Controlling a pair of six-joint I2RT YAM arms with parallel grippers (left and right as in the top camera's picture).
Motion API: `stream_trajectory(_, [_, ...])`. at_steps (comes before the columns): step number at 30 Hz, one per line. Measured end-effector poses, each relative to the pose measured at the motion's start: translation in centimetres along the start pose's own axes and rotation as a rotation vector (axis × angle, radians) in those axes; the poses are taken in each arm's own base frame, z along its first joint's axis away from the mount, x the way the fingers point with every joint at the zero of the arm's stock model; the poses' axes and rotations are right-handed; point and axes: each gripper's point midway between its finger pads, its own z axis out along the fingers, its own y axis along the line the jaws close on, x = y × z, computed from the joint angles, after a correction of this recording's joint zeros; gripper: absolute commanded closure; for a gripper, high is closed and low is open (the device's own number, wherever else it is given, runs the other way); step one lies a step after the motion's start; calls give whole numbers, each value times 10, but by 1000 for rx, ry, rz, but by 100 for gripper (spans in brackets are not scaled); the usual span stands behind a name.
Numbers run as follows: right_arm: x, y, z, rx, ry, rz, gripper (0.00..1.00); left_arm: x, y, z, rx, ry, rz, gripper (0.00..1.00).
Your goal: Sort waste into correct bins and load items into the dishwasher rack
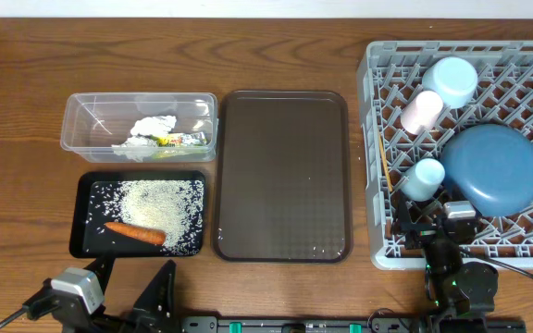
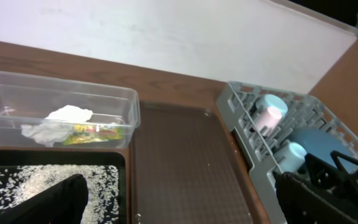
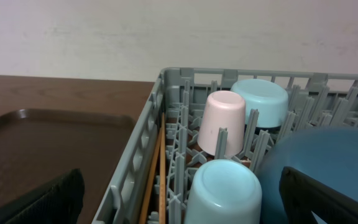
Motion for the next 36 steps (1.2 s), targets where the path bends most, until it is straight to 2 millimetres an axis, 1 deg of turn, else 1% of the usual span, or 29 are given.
stream_trajectory(4, [0, 0, 0, 0, 0, 0, 1, 7, 8, 4, -45, -6, -13, 2])
stream_trajectory(11, [0, 0, 0, 0, 0, 0, 1, 35, 27, 18, -104, -5, -32, 2])
stream_trajectory(16, [0, 0, 0, 0, 0, 0, 1, 50, 39, 37, -114, -28, -34, 2])
stream_trajectory(21, [0, 0, 0, 0, 0, 0, 1, 54, 47, 60, -116, -44, -33, 2])
stream_trajectory(25, [0, 0, 0, 0, 0, 0, 1, 46, 50, 77, -97, -102, -21, 2])
stream_trajectory(30, [0, 0, 0, 0, 0, 0, 1, 34, 54, 103, -58, -211, -34, 2])
stream_trajectory(33, [0, 0, 0, 0, 0, 0, 1, 20, 52, 112, -16, -313, -55, 2])
stream_trajectory(36, [0, 0, 0, 0, 0, 0, 1, 7, 49, 115, 24, -401, -68, 2])
